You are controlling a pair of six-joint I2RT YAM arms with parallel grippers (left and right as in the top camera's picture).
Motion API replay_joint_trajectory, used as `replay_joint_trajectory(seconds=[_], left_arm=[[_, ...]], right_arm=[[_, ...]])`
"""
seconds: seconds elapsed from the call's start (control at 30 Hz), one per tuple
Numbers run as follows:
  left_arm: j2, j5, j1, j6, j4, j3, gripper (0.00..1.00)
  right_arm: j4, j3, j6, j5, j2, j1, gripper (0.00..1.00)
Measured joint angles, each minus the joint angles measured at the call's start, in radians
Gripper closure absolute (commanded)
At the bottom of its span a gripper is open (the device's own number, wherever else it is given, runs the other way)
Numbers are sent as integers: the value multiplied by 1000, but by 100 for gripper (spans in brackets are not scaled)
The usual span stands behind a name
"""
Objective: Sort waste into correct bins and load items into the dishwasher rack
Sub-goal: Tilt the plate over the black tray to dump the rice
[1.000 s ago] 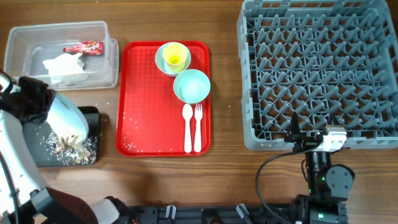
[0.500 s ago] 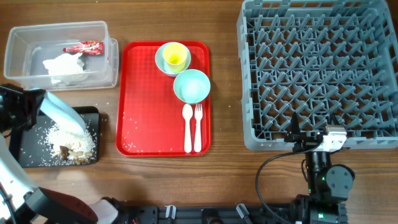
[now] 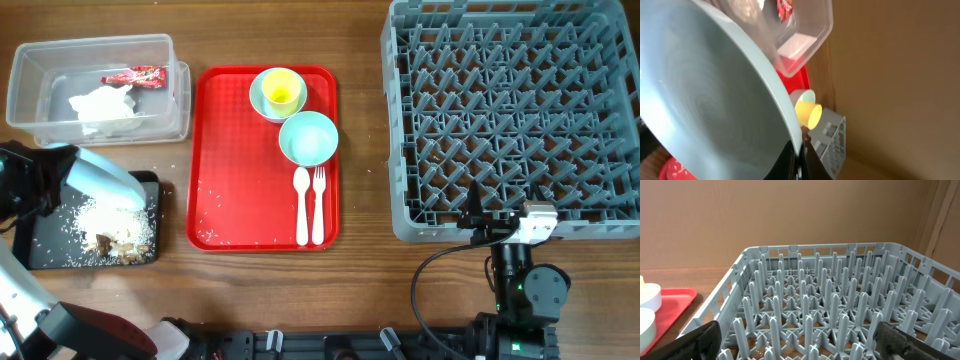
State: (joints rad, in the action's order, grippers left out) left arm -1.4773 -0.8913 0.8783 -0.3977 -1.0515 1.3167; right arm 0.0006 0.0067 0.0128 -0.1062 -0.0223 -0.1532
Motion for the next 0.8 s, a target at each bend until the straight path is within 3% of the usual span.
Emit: replay_joint_trajectory(seconds=[0.33,0.8], left_arm=[[0,84,11,-3,67,2,96],[0,20,32,46,-57,9,96]], right_arm=[[0,0,0,0,0,0,0],[0,0,0,0,0,0,0]])
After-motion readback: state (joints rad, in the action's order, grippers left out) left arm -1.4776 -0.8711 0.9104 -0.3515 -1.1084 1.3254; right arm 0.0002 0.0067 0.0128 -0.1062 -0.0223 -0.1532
